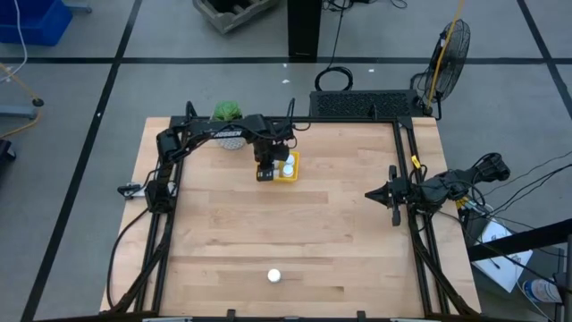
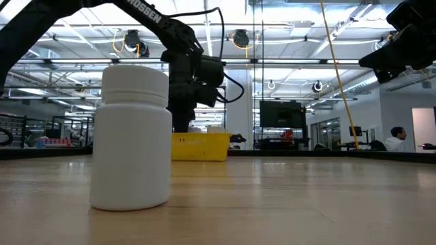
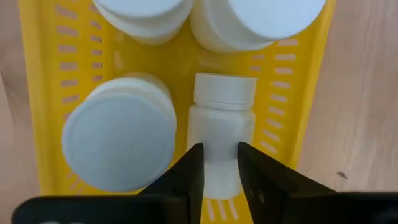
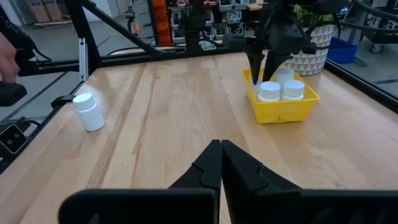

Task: Pick and place pill bottles into a basket
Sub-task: Put the top white pill bottle into the yellow basket

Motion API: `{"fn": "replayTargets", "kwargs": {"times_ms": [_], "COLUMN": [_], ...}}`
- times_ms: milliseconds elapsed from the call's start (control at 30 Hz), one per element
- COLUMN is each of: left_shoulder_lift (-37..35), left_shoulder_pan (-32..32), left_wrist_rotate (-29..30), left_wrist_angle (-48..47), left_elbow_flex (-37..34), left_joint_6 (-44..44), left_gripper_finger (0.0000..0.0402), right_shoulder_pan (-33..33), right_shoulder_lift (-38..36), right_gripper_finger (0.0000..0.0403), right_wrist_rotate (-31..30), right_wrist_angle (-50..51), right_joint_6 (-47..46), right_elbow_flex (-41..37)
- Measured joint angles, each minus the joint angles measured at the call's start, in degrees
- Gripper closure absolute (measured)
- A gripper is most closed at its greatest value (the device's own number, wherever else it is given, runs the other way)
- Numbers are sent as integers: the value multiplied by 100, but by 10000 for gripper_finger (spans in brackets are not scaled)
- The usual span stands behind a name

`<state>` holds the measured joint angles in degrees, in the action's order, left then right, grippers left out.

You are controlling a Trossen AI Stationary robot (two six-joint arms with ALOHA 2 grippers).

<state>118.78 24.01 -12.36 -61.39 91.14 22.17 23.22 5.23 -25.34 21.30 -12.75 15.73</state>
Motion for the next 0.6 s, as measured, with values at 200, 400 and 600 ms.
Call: {"fn": "replayTargets", "kwargs": {"times_ms": [200, 400, 600], "left_shoulder_lift": [13, 49, 189], "left_shoulder_pan": [-9, -2, -13], "left_wrist_rotate": [177, 384, 330], "left_wrist_angle": [42, 189, 396], "left_elbow_flex": [-16, -38, -96], "left_joint_6": [14, -96, -274], "left_gripper_finger": [251, 195, 169], "right_shoulder_pan": [2, 1, 0], "right_shoulder_lift": [0, 0, 0], "right_gripper_finger": [403, 403, 403], "right_wrist_rotate": [0, 1, 0], "right_wrist_angle": [0, 0, 0], "right_joint_6": [-1, -1, -2], "right_elbow_flex": [2, 0, 0]}}
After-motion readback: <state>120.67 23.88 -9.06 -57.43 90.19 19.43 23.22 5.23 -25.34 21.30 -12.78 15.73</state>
